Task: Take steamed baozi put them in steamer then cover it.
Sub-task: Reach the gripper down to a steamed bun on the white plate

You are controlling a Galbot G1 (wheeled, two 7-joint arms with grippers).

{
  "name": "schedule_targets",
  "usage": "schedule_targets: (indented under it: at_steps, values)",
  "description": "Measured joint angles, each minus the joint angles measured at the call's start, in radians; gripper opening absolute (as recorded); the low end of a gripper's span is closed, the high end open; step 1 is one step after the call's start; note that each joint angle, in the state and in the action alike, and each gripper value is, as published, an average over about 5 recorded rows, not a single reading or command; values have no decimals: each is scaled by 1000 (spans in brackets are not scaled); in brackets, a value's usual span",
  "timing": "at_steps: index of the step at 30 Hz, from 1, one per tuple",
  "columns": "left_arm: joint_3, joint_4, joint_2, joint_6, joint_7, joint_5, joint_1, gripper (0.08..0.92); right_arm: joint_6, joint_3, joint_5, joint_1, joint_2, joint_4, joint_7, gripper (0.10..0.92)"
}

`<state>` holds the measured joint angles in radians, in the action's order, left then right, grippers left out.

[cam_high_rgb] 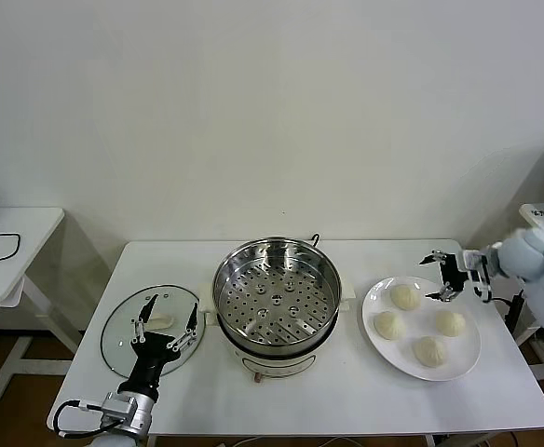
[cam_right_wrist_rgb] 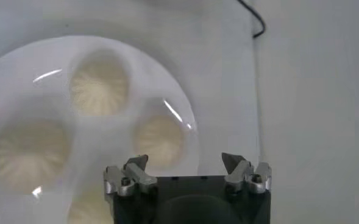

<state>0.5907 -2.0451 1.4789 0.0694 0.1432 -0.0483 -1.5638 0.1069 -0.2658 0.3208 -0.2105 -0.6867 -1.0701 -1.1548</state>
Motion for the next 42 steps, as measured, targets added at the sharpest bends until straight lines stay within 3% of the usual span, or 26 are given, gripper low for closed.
schedule_targets:
  at_steps: [18,32,42]
  values:
    - [8,13,8,12,-4,-14,-2,823,17,-83,93,80,-175,225,-59,823]
    - [10,17,14,20,-6,-21,-4,823,35,-51,175,80,-238,298,-48,823]
    - [6,23,20,26,-10,-26,-3,823,44,-28,204,64,-245,304,-38,718]
